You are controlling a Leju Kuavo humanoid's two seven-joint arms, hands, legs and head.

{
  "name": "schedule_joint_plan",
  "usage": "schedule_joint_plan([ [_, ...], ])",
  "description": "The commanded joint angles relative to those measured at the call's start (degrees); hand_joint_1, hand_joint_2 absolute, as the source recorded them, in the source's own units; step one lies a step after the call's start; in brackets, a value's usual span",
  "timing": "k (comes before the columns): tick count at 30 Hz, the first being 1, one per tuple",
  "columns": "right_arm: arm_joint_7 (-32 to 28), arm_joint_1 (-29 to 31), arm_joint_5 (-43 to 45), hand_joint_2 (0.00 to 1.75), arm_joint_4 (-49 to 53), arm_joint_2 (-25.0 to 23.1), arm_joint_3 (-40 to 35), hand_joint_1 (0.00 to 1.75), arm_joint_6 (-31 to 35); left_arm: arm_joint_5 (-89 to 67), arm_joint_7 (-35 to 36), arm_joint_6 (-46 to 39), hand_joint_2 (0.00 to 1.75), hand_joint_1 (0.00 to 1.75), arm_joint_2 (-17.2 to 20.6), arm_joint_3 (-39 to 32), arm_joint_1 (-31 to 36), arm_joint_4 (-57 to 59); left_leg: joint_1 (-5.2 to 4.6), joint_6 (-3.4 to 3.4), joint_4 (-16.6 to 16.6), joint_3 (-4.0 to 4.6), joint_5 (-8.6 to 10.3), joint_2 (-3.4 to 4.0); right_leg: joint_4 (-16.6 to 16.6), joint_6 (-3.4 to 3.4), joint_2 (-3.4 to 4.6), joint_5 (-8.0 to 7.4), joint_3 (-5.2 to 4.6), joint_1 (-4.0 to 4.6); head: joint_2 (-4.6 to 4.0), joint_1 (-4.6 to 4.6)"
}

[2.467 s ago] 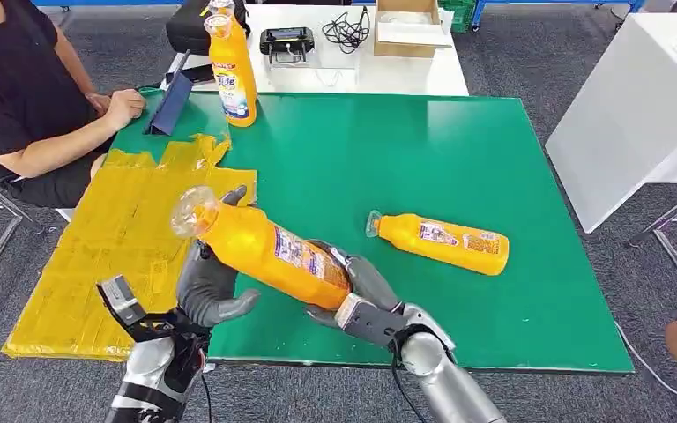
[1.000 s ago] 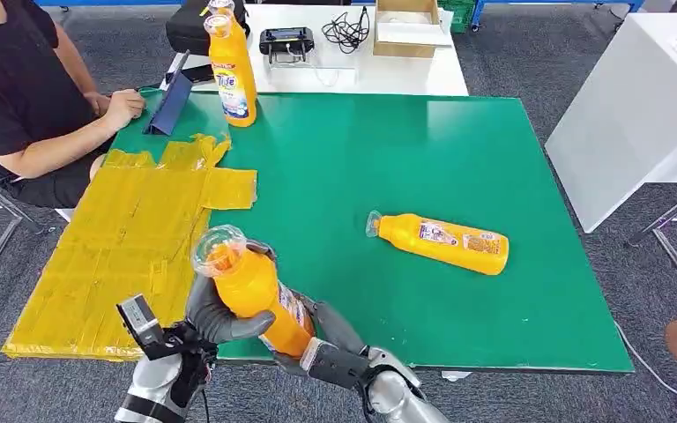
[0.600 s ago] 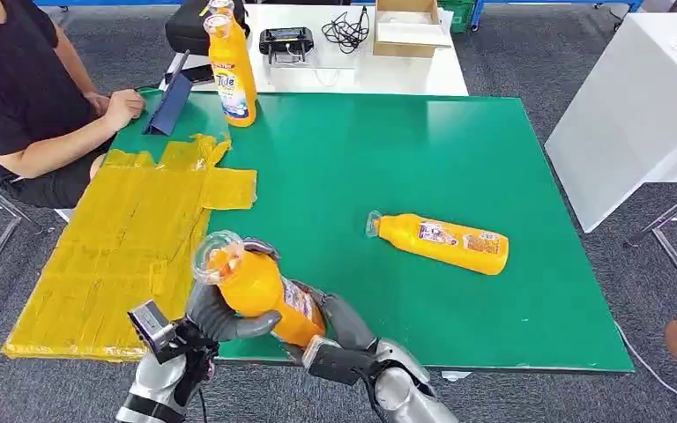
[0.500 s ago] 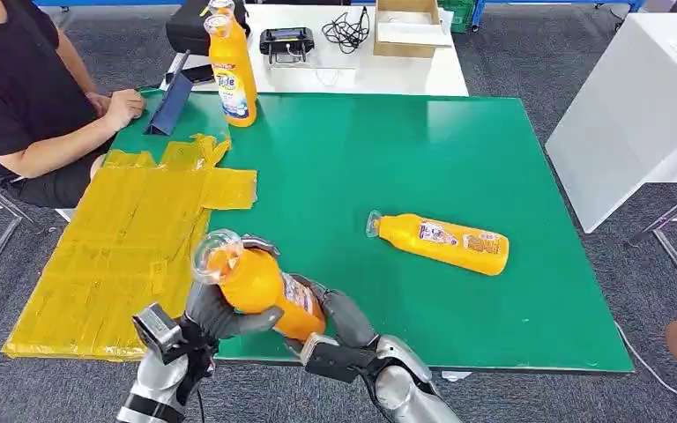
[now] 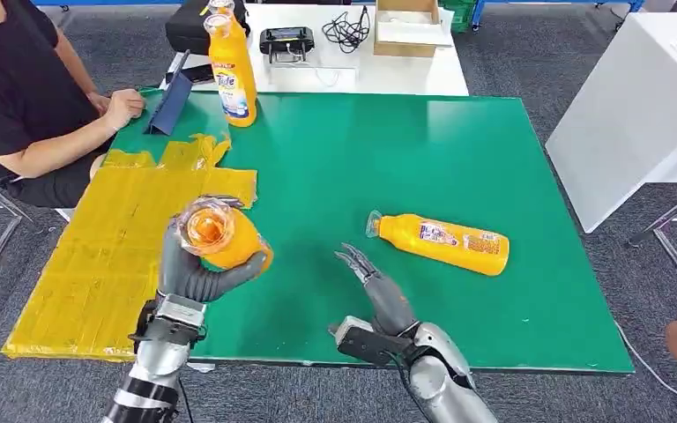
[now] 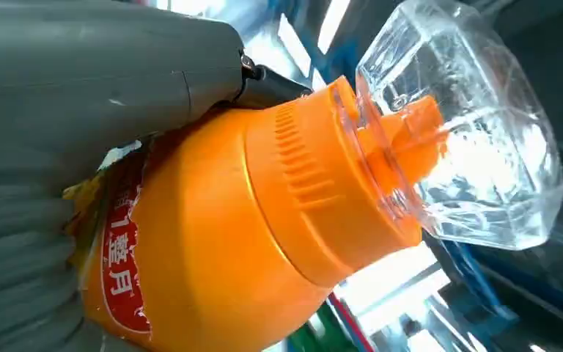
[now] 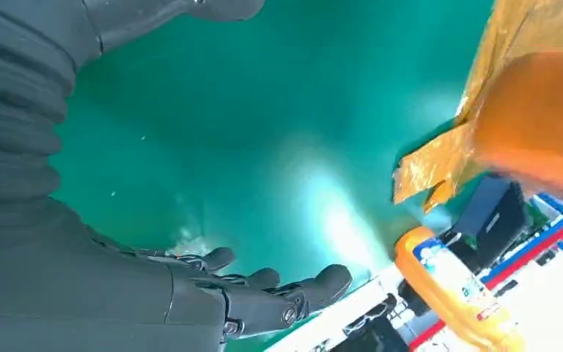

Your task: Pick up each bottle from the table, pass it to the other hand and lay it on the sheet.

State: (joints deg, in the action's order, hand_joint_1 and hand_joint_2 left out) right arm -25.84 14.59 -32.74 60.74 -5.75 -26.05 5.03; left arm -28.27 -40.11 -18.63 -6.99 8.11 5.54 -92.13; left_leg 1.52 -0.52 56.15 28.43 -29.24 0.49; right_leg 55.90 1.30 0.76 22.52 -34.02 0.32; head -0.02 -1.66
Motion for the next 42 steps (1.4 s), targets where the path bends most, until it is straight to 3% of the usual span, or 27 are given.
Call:
schedule_joint_plan([
  [1, 0.0, 0.7, 0.7, 1.75, 4.6, 5.4, 3.3, 0.00, -1.2, -1.5, 0.1, -2.5, 1.75, 1.75, 3.5, -0.7, 4.3, 8.7, -0.13, 0.14, -0.2, -0.27, 0.04, -0.28, -0.1, 0.05, -0.29, 0.07, 0.29, -0.11, 0.00, 0.00],
  [7, 0.5, -2.4, 0.1, 1.75, 9.2, 7.7, 4.3, 0.00, -0.9, -11.9, 0.1, -8.8, 1.75, 1.75, 3.5, -3.5, 4.2, 13.0, -0.09, 0.09, -0.2, -0.24, 0.01, -0.22, -0.1, 0.02, -0.24, 0.09, 0.25, -0.07, 0.00, -0.02],
  [11, 0.9, -2.8, 1.2, 1.75, 12.6, 10.2, 6.3, 0.00, -1.6, -23.5, 2.4, -15.8, 1.75, 1.75, 4.5, -6.3, 6.0, 22.3, -0.16, 0.13, -0.3, -0.38, 0.01, -0.22, -0.1, 0.05, -0.25, 0.10, 0.36, -0.13, 0.00, -0.02],
  [12, 1.1, -1.8, 2.2, 1.75, 12.2, 10.4, 7.0, 0.00, -2.5, -31.0, 5.4, -21.0, 1.75, 1.75, 5.5, -6.8, 6.9, 26.9, -0.16, 0.15, -0.3, -0.40, 0.01, -0.23, -0.1, 0.06, -0.26, 0.10, 0.39, -0.14, 0.00, 0.00],
  [15, 2.0, 2.1, 3.3, 1.75, 8.5, 9.4, 8.3, 0.00, -3.1, -56.6, 16.8, -21.4, 1.75, 1.75, 5.6, -12.2, 7.2, 29.5, -0.19, 0.14, -0.3, -0.39, 0.05, -0.08, -0.1, 0.04, -0.12, 0.02, 0.34, -0.16, 0.00, 0.00],
  [16, 2.0, 2.9, 3.3, 1.75, 7.4, 8.9, 8.5, 0.00, -3.2, -61.7, 21.8, -21.4, 1.75, 1.75, 7.0, -9.9, 7.8, 32.4, -0.15, 0.10, -0.2, -0.28, 0.03, 0.08, -0.1, 0.02, 0.05, -0.02, 0.20, -0.14, 0.00, 0.00],
  [18, 1.3, 3.3, 3.0, 1.75, 5.8, 8.4, 8.3, 0.00, -3.2, -61.7, 33.0, -21.4, 1.75, 1.75, 12.6, 0.8, 9.0, 36.6, -0.12, 0.06, -0.1, -0.18, 0.02, 0.08, 0.0, 0.01, 0.04, -0.01, 0.16, -0.11, 0.00, 0.00],
  [20, 1.1, 2.9, 2.5, 1.75, 5.5, 8.0, 7.7, 0.00, -3.1, -61.7, 35.0, -21.4, 1.75, 1.75, 13.2, 2.6, 9.6, 39.0, -0.13, 0.08, -0.2, -0.27, 0.07, -0.07, -0.1, 0.00, -0.11, 0.00, 0.27, -0.12, 0.00, 0.00],
  [32, 3.6, 5.5, 3.9, 1.75, 3.0, 9.0, 5.9, 0.00, -6.5, -61.7, 36.8, -21.4, 1.75, 1.75, 12.7, 4.8, 14.2, 51.6, -0.09, 0.09, -0.1, -0.19, 0.01, 0.00, 0.0, 0.03, -0.01, 0.00, 0.20, -0.08, 0.00, 0.02],
  [33, 4.2, 5.8, 4.1, 1.75, 2.4, 9.4, 5.7, 0.00, -6.8, -58.3, 34.0, -21.4, 1.75, 1.05, 11.5, 2.8, 15.0, 53.4, -0.11, 0.10, -0.1, -0.24, 0.01, 0.01, 0.0, 0.03, 0.00, 0.00, 0.24, -0.10, 0.00, 0.00],
  [34, 4.5, 6.1, 4.5, 1.75, 2.0, 9.8, 5.8, 0.00, -7.1, -57.0, 32.1, -21.4, 1.75, 0.00, 10.9, 1.7, 15.1, 53.2, -0.19, 0.12, -0.2, -0.31, 0.02, -0.04, -0.1, 0.04, -0.06, 0.01, 0.29, -0.17, 0.00, -0.02],
  [39, 5.6, 6.0, 4.9, 1.75, 1.8, 10.7, 6.1, 0.00, -6.8, -45.5, 21.5, -19.3, 1.75, 0.00, 8.5, -3.2, 14.8, 50.2, -0.20, 0.09, -0.1, -0.16, 0.02, -0.14, 0.0, 0.03, -0.14, 0.03, 0.17, -0.20, 0.00, 0.02],
  [40, 5.6, 5.2, 4.9, 1.75, 2.4, 10.8, 6.4, 0.00, -6.6, -43.3, 20.0, -17.9, 0.00, 0.00, 8.2, -4.0, 13.9, 48.3, -0.20, 0.11, -0.1, -0.19, 0.01, -0.15, 0.0, 0.04, -0.15, 0.04, 0.20, -0.20, 0.00, 0.00],
  [42, 5.3, 3.5, 4.6, 1.75, 3.5, 10.7, 7.3, 0.00, -5.6, -35.7, 14.8, -12.7, 0.00, 0.00, 7.6, -5.7, 13.0, 45.3, -0.18, 0.14, -0.1, -0.20, 0.00, -0.12, 0.0, 0.04, -0.14, 0.05, 0.22, -0.18, 0.00, 0.00],
])
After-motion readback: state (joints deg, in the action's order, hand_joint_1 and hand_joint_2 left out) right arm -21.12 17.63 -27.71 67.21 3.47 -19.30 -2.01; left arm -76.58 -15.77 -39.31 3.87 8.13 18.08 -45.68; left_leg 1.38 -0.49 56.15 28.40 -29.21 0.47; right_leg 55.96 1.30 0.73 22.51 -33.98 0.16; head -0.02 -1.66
